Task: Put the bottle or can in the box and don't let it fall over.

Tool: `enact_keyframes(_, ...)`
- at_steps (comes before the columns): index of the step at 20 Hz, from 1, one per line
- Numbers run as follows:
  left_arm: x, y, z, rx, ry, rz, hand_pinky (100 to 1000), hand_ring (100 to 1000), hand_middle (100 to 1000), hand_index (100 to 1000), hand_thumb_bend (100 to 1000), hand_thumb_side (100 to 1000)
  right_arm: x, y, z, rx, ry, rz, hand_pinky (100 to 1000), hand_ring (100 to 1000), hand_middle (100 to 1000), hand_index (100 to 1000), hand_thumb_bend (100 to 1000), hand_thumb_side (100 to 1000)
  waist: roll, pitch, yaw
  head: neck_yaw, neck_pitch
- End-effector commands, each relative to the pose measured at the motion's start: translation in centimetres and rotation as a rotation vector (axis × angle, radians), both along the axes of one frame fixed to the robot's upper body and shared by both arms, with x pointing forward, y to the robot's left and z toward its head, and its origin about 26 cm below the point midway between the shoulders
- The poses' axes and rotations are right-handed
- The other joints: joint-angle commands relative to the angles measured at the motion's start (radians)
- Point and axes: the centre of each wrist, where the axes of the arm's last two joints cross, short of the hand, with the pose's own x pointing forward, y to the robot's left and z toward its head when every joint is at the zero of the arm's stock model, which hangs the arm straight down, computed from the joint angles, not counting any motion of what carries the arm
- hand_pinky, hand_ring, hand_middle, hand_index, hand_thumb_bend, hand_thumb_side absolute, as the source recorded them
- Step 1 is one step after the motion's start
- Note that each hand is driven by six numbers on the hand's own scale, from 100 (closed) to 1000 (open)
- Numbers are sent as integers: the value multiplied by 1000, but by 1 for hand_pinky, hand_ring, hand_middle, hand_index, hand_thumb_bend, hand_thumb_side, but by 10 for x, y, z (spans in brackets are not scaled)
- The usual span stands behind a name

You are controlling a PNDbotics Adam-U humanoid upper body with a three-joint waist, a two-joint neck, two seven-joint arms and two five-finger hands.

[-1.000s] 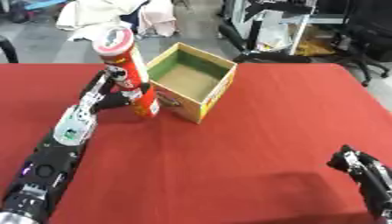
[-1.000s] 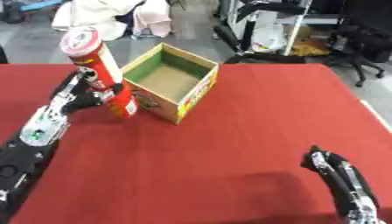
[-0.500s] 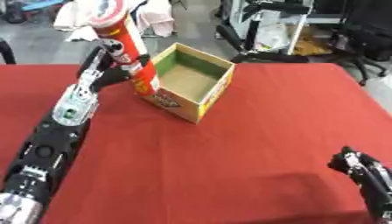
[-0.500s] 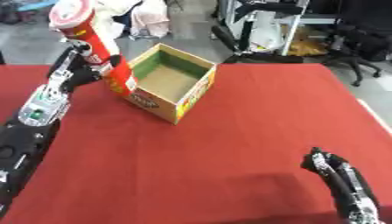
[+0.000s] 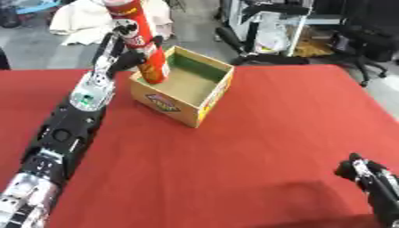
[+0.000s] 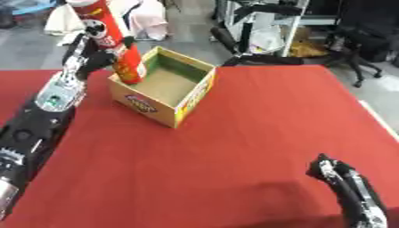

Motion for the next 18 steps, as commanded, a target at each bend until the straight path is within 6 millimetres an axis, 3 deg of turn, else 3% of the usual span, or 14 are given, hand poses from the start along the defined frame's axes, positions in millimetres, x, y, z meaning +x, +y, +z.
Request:
enact_keyframes(1, 5, -4, 11, 18, -27, 2, 1000, 1000, 918, 515, 100, 392, 7, 8, 11, 11, -36, 37, 806, 631, 530, 564, 100, 610, 0, -1, -17, 17, -33)
enact_keyframes(4, 5, -1, 4, 49, -10, 16, 1000, 1000, 920, 561, 100, 477, 10, 14, 16, 23, -51, 57, 806, 630, 530, 564, 100, 615, 0, 12, -39, 28, -54)
enact_keyframes(6, 5, -1, -1, 67, -5, 21, 1000, 1000, 923, 652, 100, 613, 12, 16, 17, 26, -53, 62, 806, 630, 530, 564, 100, 619, 1, 18, -47, 34, -58)
enact_keyframes(7, 4, -1, -2, 81, -5, 18, 1000, 1000, 927, 700, 138, 667, 12, 17, 17, 27, -53, 62, 806, 630, 530, 564, 100, 620, 2, 20, -49, 35, -57)
enact_keyframes(10, 3, -1, -4, 186, -20, -9, 1000, 1000, 946, 912, 489, 821, 12, 16, 17, 27, -52, 61, 807, 630, 530, 564, 100, 620, 2, 22, -49, 36, -53)
enact_keyframes(11, 3, -1, -4, 237, -26, -22, 1000, 1000, 951, 955, 537, 826, 12, 16, 17, 27, -52, 60, 807, 630, 530, 564, 100, 620, 2, 22, -48, 36, -51)
enact_keyframes(18, -2, 9, -4, 559, -28, -42, 1000, 1000, 964, 1000, 643, 916, 10, 13, 15, 19, -45, 52, 807, 631, 530, 564, 100, 619, 1, 18, -31, 33, -36)
